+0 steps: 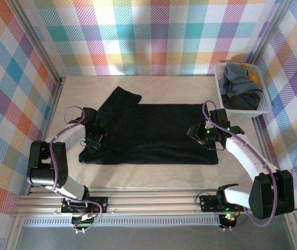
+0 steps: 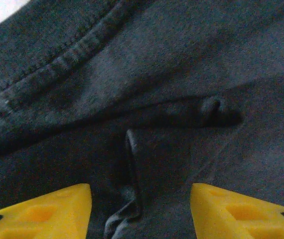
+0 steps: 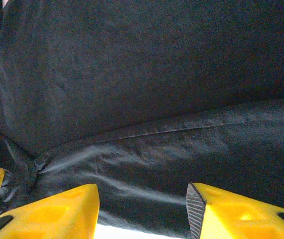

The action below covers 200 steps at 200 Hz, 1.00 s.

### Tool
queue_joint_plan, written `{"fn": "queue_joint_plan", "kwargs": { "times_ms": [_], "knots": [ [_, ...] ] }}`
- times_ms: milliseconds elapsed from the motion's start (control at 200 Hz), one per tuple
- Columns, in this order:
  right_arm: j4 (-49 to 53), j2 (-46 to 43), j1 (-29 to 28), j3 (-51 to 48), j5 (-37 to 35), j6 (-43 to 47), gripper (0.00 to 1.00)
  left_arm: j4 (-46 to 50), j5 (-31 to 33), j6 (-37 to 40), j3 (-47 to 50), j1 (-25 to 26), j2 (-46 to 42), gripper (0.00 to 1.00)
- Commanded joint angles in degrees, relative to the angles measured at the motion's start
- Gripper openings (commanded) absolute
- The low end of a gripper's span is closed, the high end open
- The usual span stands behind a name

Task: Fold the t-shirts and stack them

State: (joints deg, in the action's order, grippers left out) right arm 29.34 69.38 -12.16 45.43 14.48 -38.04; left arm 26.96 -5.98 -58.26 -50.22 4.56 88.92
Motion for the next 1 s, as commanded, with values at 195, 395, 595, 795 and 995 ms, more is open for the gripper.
{"fn": "queue_joint_plan", "kwargs": {
  "times_ms": [195, 395, 595, 795, 995],
  "knots": [
    [-0.7, -1.3, -0.4, -1.5, 0.9, 0.0, 0.49, -2.5, -0.6, 2.7, -6.0, 0.9, 5.3, 0.19],
    [-0.7, -0.7, -0.4, -0.8, 0.0, -0.3, 0.49, 0.5, -1.5, 3.8, -13.9, 1.1, 11.0, 0.07],
    [-0.6, 1.4, -0.3, 0.0, 1.1, -0.4, 0.49, 8.5, -2.8, 5.6, -25.1, 2.0, 21.3, 0.09],
    [-0.3, 2.2, -0.2, 0.1, 1.8, -0.3, 0.49, 10.6, -5.2, 7.5, -33.3, 2.7, 27.5, 0.32],
    [0.0, 1.9, -0.3, -0.2, 2.2, -0.3, 0.49, 10.3, 3.5, 10.7, -32.6, 4.2, 20.5, 0.64]
  ]
}}
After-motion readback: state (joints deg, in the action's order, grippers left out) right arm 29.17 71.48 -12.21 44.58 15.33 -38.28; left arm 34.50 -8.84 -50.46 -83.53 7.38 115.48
